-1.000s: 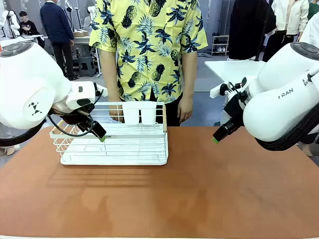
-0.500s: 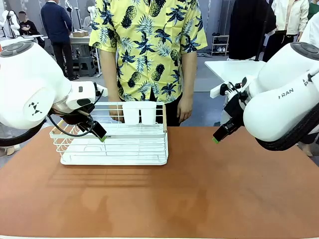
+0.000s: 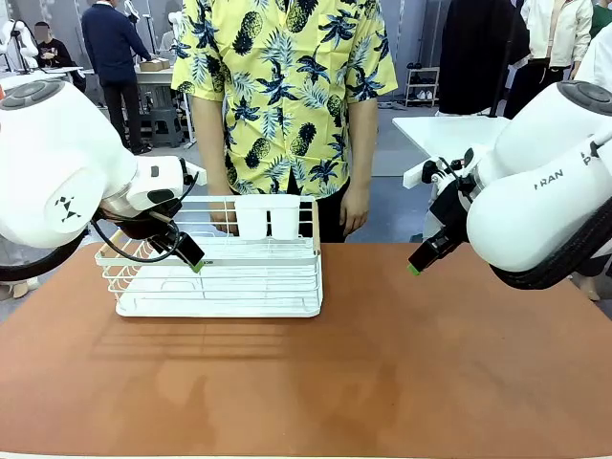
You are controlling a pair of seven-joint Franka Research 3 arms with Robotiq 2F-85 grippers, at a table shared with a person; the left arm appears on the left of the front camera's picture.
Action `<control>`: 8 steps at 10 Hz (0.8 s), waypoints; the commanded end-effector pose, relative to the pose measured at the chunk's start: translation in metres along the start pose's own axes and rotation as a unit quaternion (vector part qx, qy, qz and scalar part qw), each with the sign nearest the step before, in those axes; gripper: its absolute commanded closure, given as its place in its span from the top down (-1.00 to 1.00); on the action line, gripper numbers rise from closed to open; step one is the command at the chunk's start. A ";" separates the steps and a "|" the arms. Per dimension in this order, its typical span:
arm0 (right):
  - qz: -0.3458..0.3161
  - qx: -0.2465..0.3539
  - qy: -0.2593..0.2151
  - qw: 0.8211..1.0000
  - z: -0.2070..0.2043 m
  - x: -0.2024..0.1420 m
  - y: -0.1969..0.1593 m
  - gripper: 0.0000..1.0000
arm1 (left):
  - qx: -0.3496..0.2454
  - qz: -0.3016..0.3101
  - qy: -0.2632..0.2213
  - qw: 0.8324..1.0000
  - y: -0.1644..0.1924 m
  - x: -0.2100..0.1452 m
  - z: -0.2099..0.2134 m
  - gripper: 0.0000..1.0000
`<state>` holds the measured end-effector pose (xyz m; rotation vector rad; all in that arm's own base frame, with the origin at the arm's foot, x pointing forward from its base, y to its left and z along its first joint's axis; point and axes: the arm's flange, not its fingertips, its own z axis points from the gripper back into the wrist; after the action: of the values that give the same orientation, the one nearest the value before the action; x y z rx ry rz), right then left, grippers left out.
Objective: Clean the table.
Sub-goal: Pick up the Lint Roller when the human hands it over.
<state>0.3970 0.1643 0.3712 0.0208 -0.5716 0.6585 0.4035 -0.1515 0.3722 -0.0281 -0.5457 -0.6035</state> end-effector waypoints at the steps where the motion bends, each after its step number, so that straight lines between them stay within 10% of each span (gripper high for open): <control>1: 0.000 0.000 0.000 1.000 0.000 0.000 0.000 1.00 | 0.000 0.000 0.000 1.000 0.000 0.000 0.000 1.00; 5: -0.144 0.139 -0.026 0.979 0.089 0.051 -0.063 1.00 | -0.162 0.161 0.005 0.973 0.046 0.052 0.100 1.00; 8: -0.277 0.323 0.007 0.905 0.125 0.032 -0.139 1.00 | -0.393 0.261 0.057 0.880 0.135 0.015 0.146 1.00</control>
<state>0.4185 0.0684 0.5288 0.7318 -0.3792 0.3527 0.4033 -0.0595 0.5311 -0.7782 -0.2944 -0.3240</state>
